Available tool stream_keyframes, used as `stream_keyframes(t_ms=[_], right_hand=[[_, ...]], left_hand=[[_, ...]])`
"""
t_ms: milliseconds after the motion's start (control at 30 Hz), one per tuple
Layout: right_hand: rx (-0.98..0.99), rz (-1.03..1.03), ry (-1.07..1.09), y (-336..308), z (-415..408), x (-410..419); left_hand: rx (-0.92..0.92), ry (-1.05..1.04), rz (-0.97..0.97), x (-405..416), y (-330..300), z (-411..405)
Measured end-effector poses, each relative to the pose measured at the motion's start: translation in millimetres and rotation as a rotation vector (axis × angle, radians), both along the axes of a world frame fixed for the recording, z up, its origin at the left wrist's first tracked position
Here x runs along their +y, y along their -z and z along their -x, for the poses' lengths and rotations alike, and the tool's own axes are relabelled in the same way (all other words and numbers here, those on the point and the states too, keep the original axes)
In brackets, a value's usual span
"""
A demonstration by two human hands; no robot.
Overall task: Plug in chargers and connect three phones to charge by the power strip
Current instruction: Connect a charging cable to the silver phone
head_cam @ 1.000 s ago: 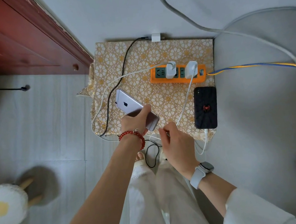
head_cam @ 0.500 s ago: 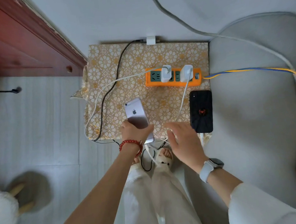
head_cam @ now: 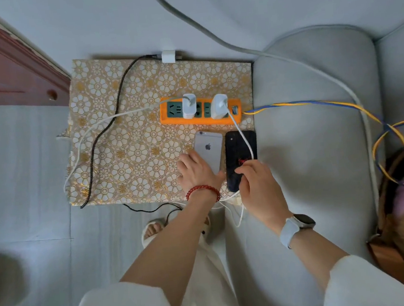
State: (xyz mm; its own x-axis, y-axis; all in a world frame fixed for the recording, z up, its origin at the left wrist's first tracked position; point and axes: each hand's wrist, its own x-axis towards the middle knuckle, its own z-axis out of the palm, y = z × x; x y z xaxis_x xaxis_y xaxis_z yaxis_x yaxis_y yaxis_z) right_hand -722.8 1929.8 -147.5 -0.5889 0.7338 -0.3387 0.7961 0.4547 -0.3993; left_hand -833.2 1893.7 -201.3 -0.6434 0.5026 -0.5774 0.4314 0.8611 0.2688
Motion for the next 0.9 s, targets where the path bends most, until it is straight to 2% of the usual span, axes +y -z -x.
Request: stream_keyframes(t_ms=[167,333,400,467,567,633,667,800,833,900], right_hand=[[0.084,0.029,0.011,-0.1,-6.6,5.4],[0.087,0.000,0.056,-1.7,-16.1,3.6],[0.087,-0.006,0.088,-3.2,-15.4,2.5],[0.098,0.001,0.096,-6.2,-9.1,-1.8],[0.074,0.008,0.031,-10.9,11.1,-14.0],[0.017,0.022,-0.015,-10.9,25.3,-20.7],[-0.014,0.028,-0.038,-10.6,31.7,-23.5],[-0.065,0.046,-0.081,-9.8,45.3,-28.5],[-0.064,0.051,-0.086,-9.9,45.7,-29.0],[-0.052,0.065,-0.079,-10.4,44.9,-29.3]], left_hand=[[-0.015,-0.039,0.018,8.4,1.0,-6.7],[-0.228,-0.077,-0.133,-5.4,-6.1,8.5],[-0.235,-0.101,-0.197,-12.3,-15.8,16.9],[-0.059,-0.167,-0.338,-22.2,-29.6,32.7],[0.378,-0.338,-0.527,-45.2,-45.5,82.5],[0.532,-0.398,-0.454,-61.6,-47.1,125.8],[0.514,-0.371,-0.355,-70.3,-45.7,146.4],[0.225,-0.031,0.122,-107.7,-32.7,199.2],[0.192,-0.009,0.146,-117.6,-35.3,202.8],[0.189,-0.058,0.059,-137.9,-45.3,200.7]])
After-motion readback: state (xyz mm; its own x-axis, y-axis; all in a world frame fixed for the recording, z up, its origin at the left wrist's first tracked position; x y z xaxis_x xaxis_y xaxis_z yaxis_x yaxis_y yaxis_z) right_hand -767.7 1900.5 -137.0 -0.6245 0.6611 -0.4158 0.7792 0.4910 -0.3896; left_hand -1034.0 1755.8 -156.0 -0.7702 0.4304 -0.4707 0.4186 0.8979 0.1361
